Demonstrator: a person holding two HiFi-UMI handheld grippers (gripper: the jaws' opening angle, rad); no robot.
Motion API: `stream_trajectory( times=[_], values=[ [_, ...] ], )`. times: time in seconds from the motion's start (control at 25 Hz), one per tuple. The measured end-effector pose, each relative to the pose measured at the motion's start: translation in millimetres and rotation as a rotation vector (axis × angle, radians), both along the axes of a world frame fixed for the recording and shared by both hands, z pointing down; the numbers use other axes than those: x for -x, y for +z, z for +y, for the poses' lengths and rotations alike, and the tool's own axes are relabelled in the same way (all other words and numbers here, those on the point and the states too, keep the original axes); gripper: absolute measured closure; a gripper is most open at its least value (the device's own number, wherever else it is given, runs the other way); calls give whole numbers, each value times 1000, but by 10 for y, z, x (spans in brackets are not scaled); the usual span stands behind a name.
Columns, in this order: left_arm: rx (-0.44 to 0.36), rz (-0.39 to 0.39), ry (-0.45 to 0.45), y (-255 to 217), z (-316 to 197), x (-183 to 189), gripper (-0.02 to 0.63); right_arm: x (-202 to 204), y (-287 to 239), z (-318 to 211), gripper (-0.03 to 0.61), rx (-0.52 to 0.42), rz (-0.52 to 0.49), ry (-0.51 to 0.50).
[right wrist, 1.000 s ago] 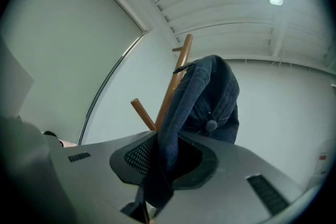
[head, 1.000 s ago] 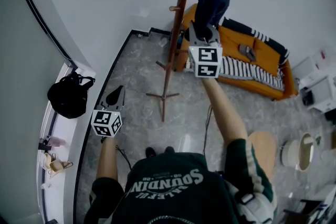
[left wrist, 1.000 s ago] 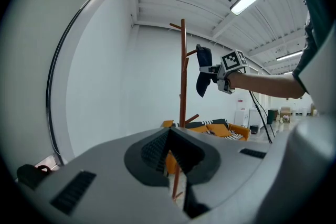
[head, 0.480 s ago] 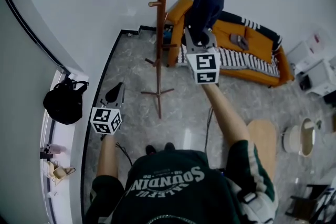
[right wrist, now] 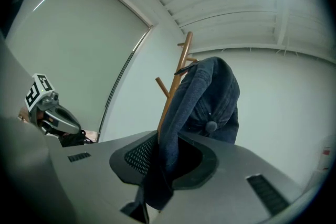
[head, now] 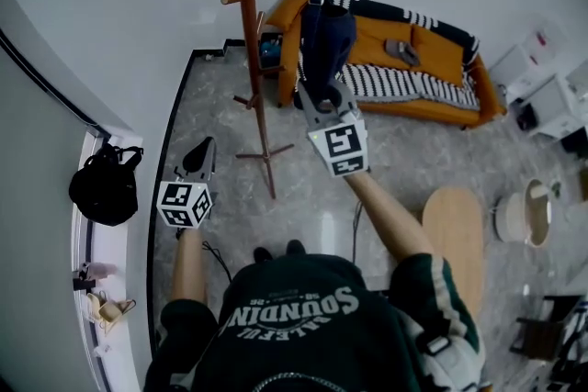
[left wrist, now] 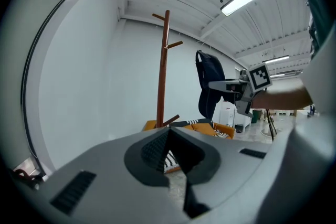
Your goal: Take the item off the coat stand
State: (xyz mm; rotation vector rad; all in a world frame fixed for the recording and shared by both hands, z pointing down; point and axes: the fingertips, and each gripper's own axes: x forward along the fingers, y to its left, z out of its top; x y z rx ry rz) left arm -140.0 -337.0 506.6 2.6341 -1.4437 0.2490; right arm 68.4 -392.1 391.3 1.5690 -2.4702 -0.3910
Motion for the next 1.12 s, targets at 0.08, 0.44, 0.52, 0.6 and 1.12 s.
stream_trajectory(
  times=[0.08, 0.44, 0.52, 0.6, 1.12],
  values=[
    [3, 0, 11, 14, 9, -69, 614, 11, 161, 114, 502, 25, 14, -18],
    [21, -8, 37, 112, 62, -249, 614, -56, 804, 503, 503, 144, 9, -32],
    [30, -9, 42, 169, 75, -271, 614, -65, 883, 553, 503, 161, 14, -33],
    [36, -11, 47, 203, 64, -295, 614, -79, 917, 554, 503, 159, 1, -33],
    [35, -10, 45, 156, 54, -365, 614, -108, 933, 614, 504, 160, 0, -49]
  ],
)
